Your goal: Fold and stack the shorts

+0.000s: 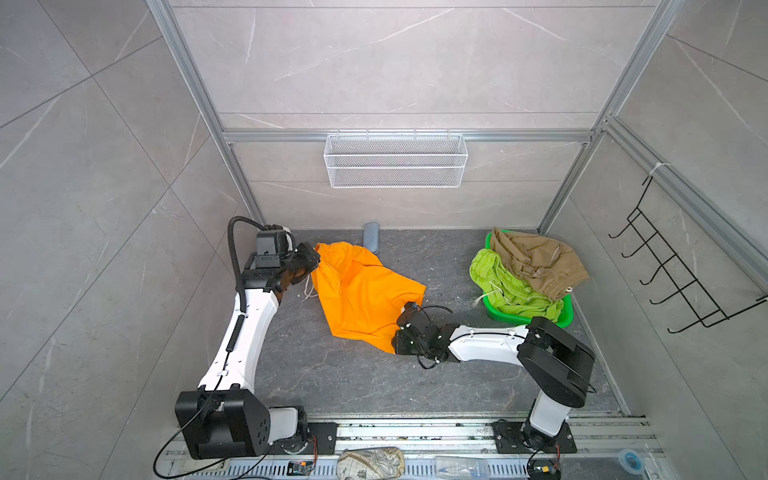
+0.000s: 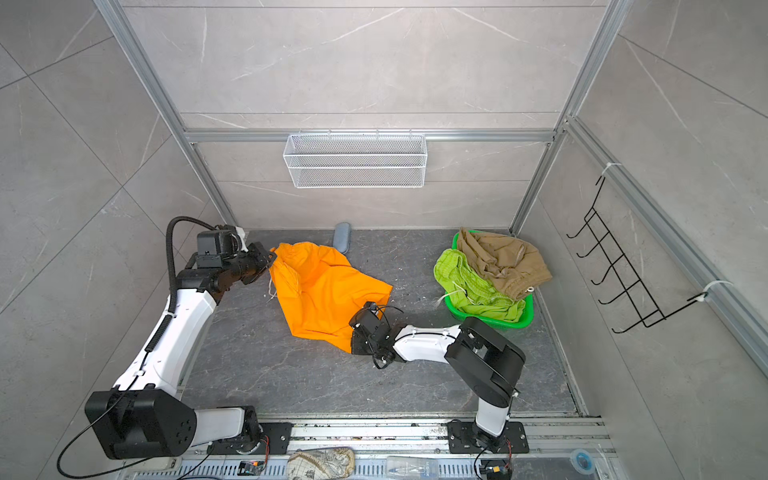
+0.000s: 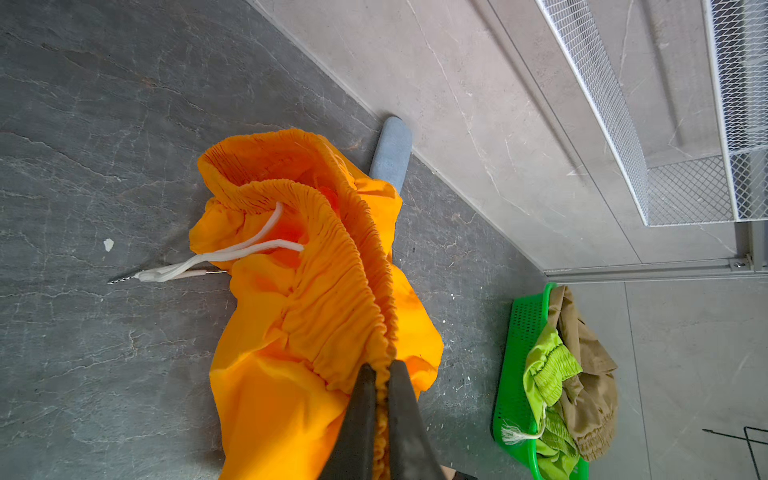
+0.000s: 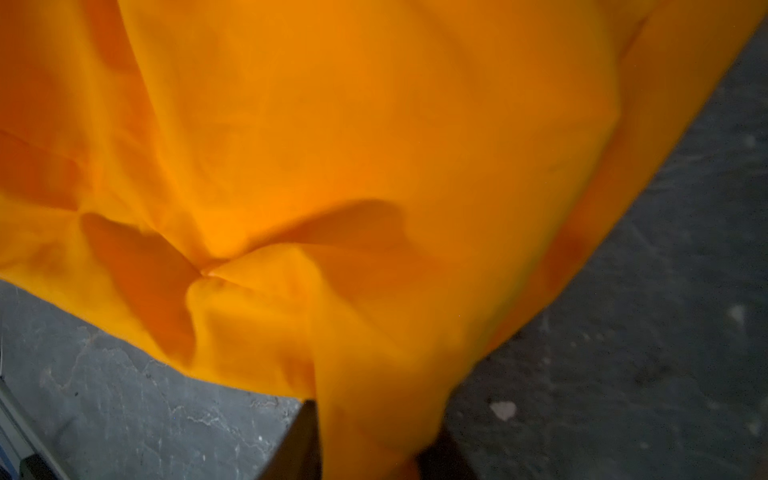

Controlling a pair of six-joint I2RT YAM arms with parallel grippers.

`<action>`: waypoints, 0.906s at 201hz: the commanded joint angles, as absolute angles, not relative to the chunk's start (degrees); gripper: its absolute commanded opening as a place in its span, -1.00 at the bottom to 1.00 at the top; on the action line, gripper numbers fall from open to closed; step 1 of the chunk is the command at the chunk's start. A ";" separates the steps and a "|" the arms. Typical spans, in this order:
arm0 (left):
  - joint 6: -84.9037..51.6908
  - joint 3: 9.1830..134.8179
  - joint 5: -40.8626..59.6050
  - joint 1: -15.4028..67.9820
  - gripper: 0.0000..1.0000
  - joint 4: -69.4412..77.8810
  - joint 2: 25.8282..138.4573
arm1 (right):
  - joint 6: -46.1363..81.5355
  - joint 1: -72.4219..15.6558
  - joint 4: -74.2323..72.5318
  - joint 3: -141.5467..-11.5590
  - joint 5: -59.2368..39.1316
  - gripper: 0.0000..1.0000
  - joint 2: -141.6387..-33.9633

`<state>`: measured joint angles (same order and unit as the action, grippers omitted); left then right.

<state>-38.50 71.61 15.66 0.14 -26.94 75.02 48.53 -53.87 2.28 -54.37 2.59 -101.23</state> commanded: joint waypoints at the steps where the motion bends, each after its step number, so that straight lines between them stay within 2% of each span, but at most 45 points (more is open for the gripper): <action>1: -37.11 71.78 17.60 -1.67 -1.00 -25.65 72.76 | 45.39 -49.08 10.37 -57.05 5.82 -0.82 -93.40; 18: -37.65 72.79 18.48 -3.75 -1.00 -25.67 72.51 | 41.81 -42.38 17.81 -59.75 7.15 -1.00 -87.11; 58: -39.98 78.26 22.05 -6.26 -1.00 -25.62 74.93 | 33.75 -27.02 33.48 -74.64 8.61 -1.00 -79.29; 103: -41.22 80.10 20.05 -7.90 -1.00 -24.33 71.24 | 30.75 -19.94 38.58 -83.53 7.30 -1.00 -74.97; 125: -40.90 82.27 22.73 -7.85 -1.00 -25.23 73.21 | 30.89 -18.64 39.11 -84.86 5.29 -1.00 -76.72; 182: -38.82 81.88 21.62 -8.11 -1.00 -27.36 74.15 | 30.48 -17.76 38.77 -87.21 3.70 -1.00 -81.47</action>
